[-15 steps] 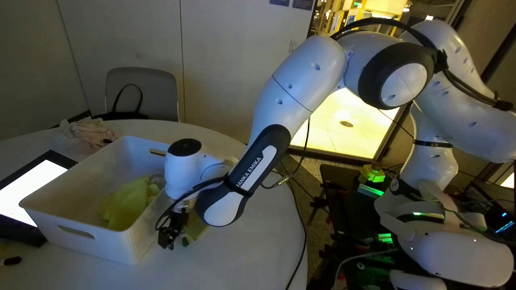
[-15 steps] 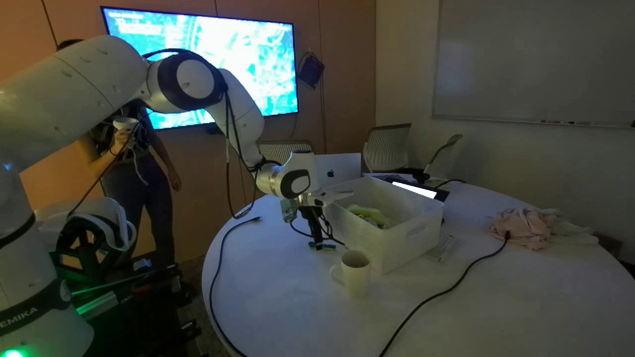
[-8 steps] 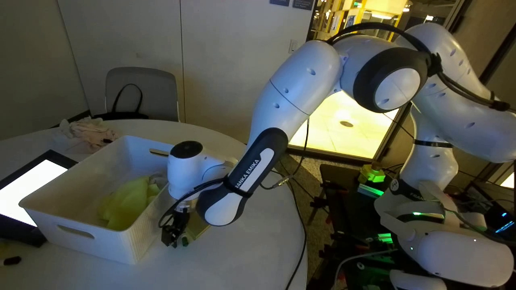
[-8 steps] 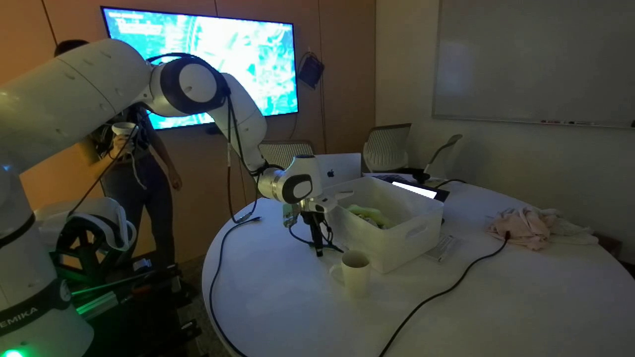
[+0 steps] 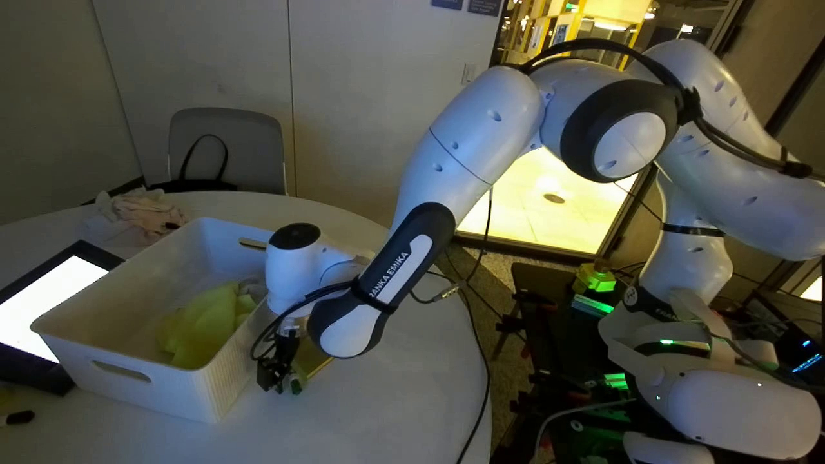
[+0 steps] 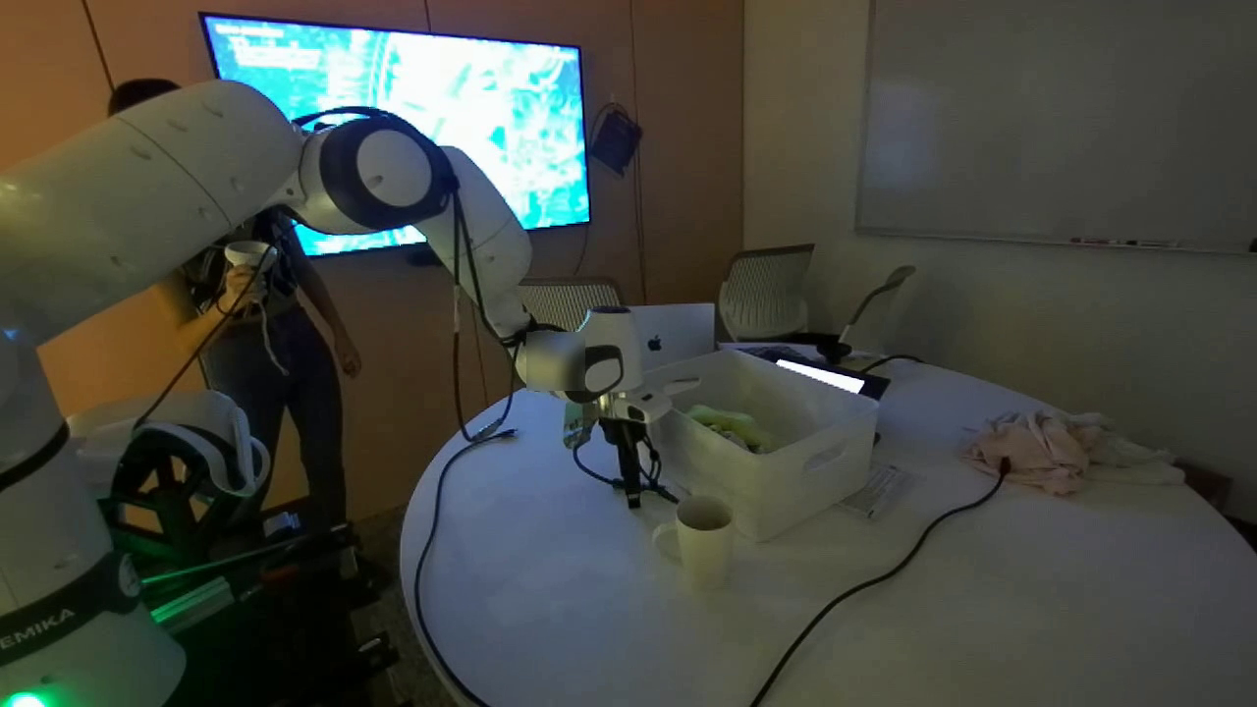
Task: Put all the towels in the basket and the other objects in the white mug
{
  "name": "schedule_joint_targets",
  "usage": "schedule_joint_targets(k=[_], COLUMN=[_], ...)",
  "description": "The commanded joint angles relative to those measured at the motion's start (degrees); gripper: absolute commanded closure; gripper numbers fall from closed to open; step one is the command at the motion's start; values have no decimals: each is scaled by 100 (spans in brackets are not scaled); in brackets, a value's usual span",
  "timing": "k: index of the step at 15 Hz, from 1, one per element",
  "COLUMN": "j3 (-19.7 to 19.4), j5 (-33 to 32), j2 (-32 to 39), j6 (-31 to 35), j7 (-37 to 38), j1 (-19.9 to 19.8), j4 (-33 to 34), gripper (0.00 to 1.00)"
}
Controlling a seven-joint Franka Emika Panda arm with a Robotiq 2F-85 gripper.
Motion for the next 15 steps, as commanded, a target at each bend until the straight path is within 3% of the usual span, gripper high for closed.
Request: schedule_joint_targets(k=[1,5,9,11,12,14,15], j3=[-44,-116,-161,-181,-217,-241,-240], j5=[92,4,-84,-135,-178,-267,-302], j2=[135,57,-66,-127,-179,-320,-363], j6=[-200,-496,-841,-1000,-1052,-1162,-1182], j7=[110,245,319,327,347,309,280], j1=[15,100,182,214,251,274,273], j4=[286,334,306,260,188,-2,-73], gripper=[41,72,80,75,89,97,95])
